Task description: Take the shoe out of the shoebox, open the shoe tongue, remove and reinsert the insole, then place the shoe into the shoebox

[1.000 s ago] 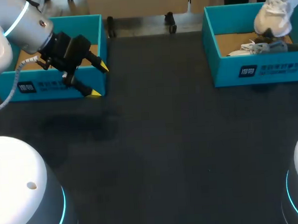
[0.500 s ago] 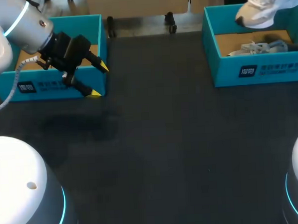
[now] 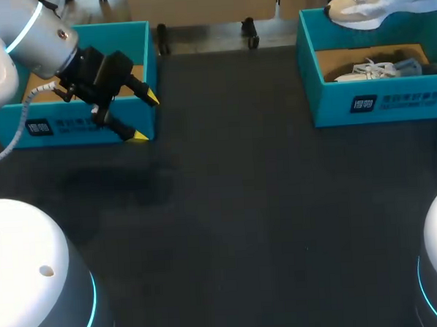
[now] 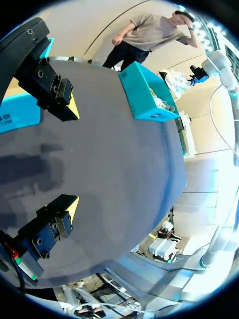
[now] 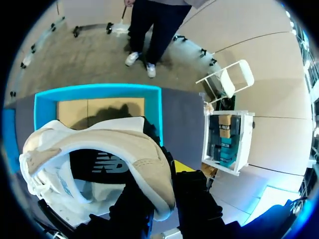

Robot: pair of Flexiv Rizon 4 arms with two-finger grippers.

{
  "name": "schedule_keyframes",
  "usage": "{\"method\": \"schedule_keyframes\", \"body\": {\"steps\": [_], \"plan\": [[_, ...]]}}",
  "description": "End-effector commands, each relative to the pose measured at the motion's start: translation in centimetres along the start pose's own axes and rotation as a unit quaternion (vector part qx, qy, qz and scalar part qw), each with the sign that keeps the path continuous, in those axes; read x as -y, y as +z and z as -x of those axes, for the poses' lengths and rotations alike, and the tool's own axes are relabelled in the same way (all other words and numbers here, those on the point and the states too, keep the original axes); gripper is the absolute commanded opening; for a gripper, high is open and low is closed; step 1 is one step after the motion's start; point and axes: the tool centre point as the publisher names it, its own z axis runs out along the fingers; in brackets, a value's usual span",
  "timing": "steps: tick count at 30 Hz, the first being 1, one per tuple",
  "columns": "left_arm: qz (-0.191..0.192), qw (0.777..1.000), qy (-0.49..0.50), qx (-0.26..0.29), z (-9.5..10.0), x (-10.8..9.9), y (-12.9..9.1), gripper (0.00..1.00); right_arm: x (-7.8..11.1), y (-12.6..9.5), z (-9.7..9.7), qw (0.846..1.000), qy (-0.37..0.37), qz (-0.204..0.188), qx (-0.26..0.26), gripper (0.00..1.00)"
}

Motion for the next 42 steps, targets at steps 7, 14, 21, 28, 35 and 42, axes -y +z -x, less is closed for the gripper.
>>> {"method": "schedule_keyframes", "body": {"steps": [7, 14, 21, 28, 35, 42], "plan": [[0.002, 1.0, 0.0, 0.001, -0.1, 0.0, -0.1, 1.0, -0.7, -0.3, 0.1, 1.0, -0.002, -0.025, -0.001, 0.0], [0.002, 1.0, 0.0, 0.001, -0.1, 0.0, -0.1, 1.0, -0.7, -0.3, 0.1, 1.0, -0.002, -0.025, -0.001, 0.0], [0.002, 1.0, 0.0, 0.001, -0.1, 0.0, -0.1, 1.0, -0.8, -0.1, 0.3, 0.998, 0.055, -0.004, -0.001, 0.0], [0.002, 1.0, 0.0, 0.001, -0.1, 0.0, -0.1, 1.0, -0.5, 0.4, 0.5, 0.996, 0.092, -0.001, 0.003, 0.0], [0.002, 1.0, 0.0, 0.001, -0.1, 0.0, -0.1, 1.0, 0.2, 1.3, -0.2, 0.995, 0.103, -0.006, -0.003, 0.0], [0.002, 1.0, 0.0, 0.001, -0.1, 0.0, -0.1, 1.0, 0.9, 1.9, -1.1, 0.995, 0.099, -0.013, 0.005, 0.0]]}}
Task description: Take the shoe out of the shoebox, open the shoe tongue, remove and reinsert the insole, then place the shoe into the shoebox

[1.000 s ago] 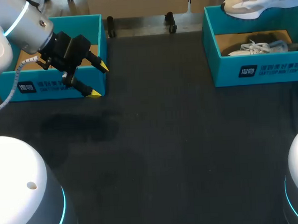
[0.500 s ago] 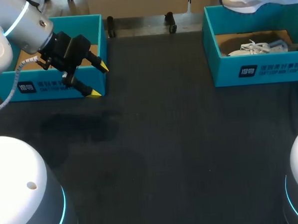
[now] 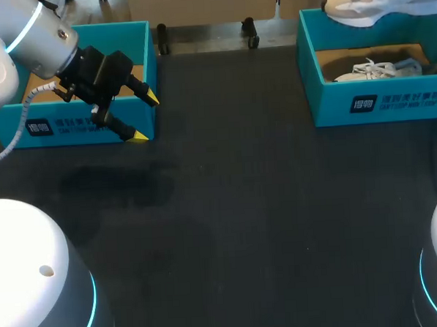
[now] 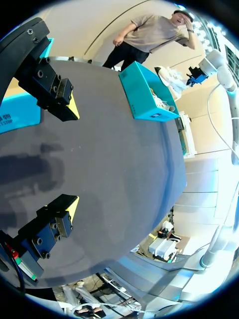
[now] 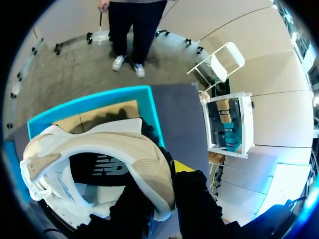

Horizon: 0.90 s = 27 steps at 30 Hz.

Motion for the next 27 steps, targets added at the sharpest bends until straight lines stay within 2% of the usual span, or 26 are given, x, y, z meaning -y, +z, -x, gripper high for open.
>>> {"method": "schedule_keyframes", "body": {"steps": [1, 8, 19, 27], "plan": [[0.002, 1.0, 0.0, 0.0, -0.1, 0.1, -0.1, 1.0, 1.0, 0.4, -0.4, 1.0, -0.004, 0.003, 0.003, 0.0], [0.002, 1.0, 0.0, 0.0, -0.1, 0.1, -0.1, 1.0, 1.8, 1.0, -0.4, 1.0, 0.01, 0.008, 0.015, 0.0], [0.002, 1.0, 0.0, 0.0, -0.1, 0.1, -0.1, 1.0, 2.9, 3.4, -0.6, 0.997, 0.059, 0.02, 0.034, 0.0], [0.002, 1.0, 0.0, 0.0, -0.1, 0.1, -0.1, 1.0, 3.1, 5.1, -0.8, 0.997, 0.068, 0.018, 0.038, 0.0]]}}
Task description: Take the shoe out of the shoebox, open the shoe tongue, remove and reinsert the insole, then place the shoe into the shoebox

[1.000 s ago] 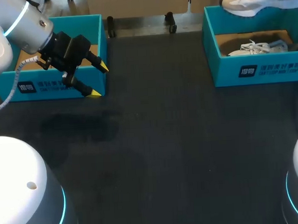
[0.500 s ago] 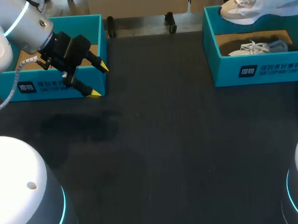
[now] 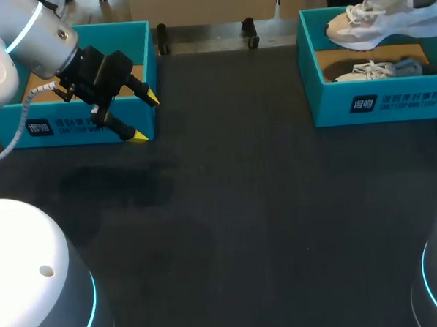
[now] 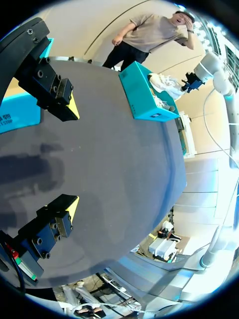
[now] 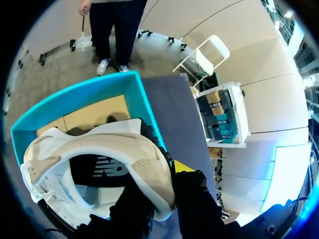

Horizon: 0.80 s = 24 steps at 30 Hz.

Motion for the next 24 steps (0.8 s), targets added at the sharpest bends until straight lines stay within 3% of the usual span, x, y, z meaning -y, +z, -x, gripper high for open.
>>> {"method": "schedule_keyframes", "body": {"steps": [1, 12, 24], "plan": [[0.002, 1.0, 0.0, 0.001, -0.1, 0.0, -0.1, 1.0, 0.4, 0.8, 0.0, 1.0, 0.001, 0.005, -0.003, 0.0], [0.002, 1.0, 0.0, 0.001, -0.1, 0.0, -0.1, 1.0, 1.4, 3.2, -0.8, 1.0, -0.004, -0.014, -0.018, 0.0], [0.002, 1.0, 0.0, 0.001, -0.1, 0.0, -0.1, 1.0, 1.7, 3.8, -1.3, 1.0, -0.012, -0.011, -0.008, 0.0]]}}
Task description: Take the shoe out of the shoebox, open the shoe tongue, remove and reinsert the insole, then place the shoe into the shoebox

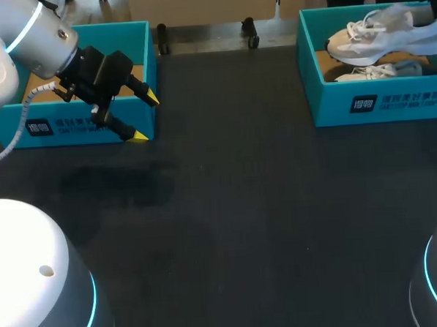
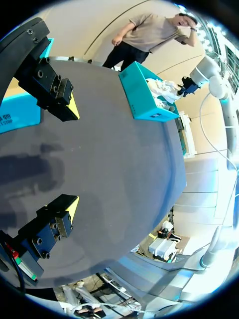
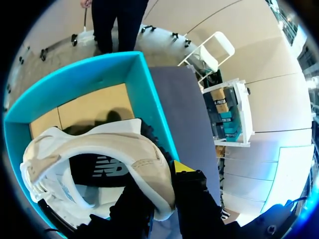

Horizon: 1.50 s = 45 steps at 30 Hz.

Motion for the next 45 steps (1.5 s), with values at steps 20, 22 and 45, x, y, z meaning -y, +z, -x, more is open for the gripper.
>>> {"method": "schedule_keyframes", "body": {"steps": [20, 22, 45], "plan": [[0.002, 1.0, 0.0, 0.0, -0.1, 0.0, -0.1, 1.0, 0.3, 0.4, 0.0, 1.0, -0.003, 0.003, 0.005, 0.0], [0.002, 1.0, 0.0, 0.0, -0.1, 0.0, -0.1, 1.0, 0.2, 0.3, 0.1, 1.0, -0.004, 0.003, 0.005, 0.0], [0.002, 1.0, 0.0, 0.0, -0.1, 0.0, -0.1, 1.0, -2.4, -1.5, 0.6, 1.0, -0.016, 0.019, 0.003, 0.0]]}}
